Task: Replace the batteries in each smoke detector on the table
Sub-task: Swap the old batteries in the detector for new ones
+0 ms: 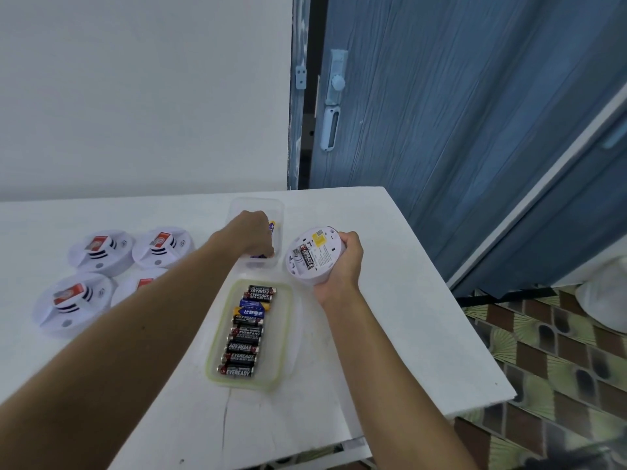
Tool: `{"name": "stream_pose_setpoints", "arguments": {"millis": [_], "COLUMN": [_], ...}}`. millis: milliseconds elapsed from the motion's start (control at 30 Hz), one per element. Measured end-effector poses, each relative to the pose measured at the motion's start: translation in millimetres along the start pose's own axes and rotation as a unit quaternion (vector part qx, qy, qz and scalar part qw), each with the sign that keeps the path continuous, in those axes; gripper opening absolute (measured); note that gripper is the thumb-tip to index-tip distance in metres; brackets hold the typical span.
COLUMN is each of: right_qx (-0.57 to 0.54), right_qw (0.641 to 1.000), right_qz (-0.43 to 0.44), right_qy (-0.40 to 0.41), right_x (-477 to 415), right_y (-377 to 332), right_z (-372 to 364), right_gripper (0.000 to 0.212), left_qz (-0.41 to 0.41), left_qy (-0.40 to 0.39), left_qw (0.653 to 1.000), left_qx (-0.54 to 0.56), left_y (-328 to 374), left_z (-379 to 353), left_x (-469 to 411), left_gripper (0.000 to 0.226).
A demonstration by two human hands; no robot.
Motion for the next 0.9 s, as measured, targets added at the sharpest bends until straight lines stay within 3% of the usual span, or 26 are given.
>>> {"name": "stream_pose_setpoints", "arguments": {"millis": [200, 367, 433, 500, 567, 633, 733, 900], "right_qx": [-0.008, -0.008, -0.010, -0.012, -0.016, -0.025, -0.021, -0.032], "right_qw": [1.000, 1.000, 1.000, 1.000, 1.000, 1.000, 1.000, 0.999], "right_qz": [0.009, 0.008, 0.007, 0.006, 0.006, 0.006, 0.007, 0.001], "right_qy": [-0.005, 0.000, 0.000, 0.003, 0.005, 0.003, -0.001, -0.008], "right_x": [3.3, 9.4, 12.5, 16.3, 19.6, 22.9, 26.5, 34.7], "right_y": [-0.8, 0.3, 0.0, 0.4, 0.8, 1.9, 4.1, 8.6], "right_z": [2.5, 0.9, -0.5, -2.5, -4.8, -6.8, -7.6, -11.8], "right_gripper": [0.020, 0.020, 0.020, 0.019, 0.019, 0.021, 0.022, 0.022], "left_qz": [-0.031, -0.037, -0.031, -0.031, -0.036, -0.041, -0.057, -0.092], "left_qy": [0.065, 0.102, 0.092, 0.046, 0.017, -0.014, -0.054, -0.039], "left_qw": [0.990, 0.953, 0.912, 0.845, 0.798, 0.773, 0.775, 0.793], "left_qx": [0.124, 0.281, 0.399, 0.532, 0.601, 0.633, 0.628, 0.601], "left_y": [-0.1, -7.7, -12.3, -12.4, -8.9, -5.6, -6.2, -10.6], "left_z": [0.7, 2.8, 0.7, -1.0, 1.4, 4.8, 7.5, 9.0], "left_x": [6.9, 19.6, 23.2, 31.2, 43.5, 56.6, 73.1, 91.5], "left_gripper": [0.019, 0.022, 0.019, 0.018, 0.018, 0.019, 0.021, 0.014]}}
Point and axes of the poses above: each hand's wrist, its own x-axis away from the middle knuckle, its own z-axis out of the back of the hand, y = z × x, the point moved 1 cm from there along -x, towards the middle knuckle, and after that the axes turned 8 degrees about z, right-handed, at the moved point
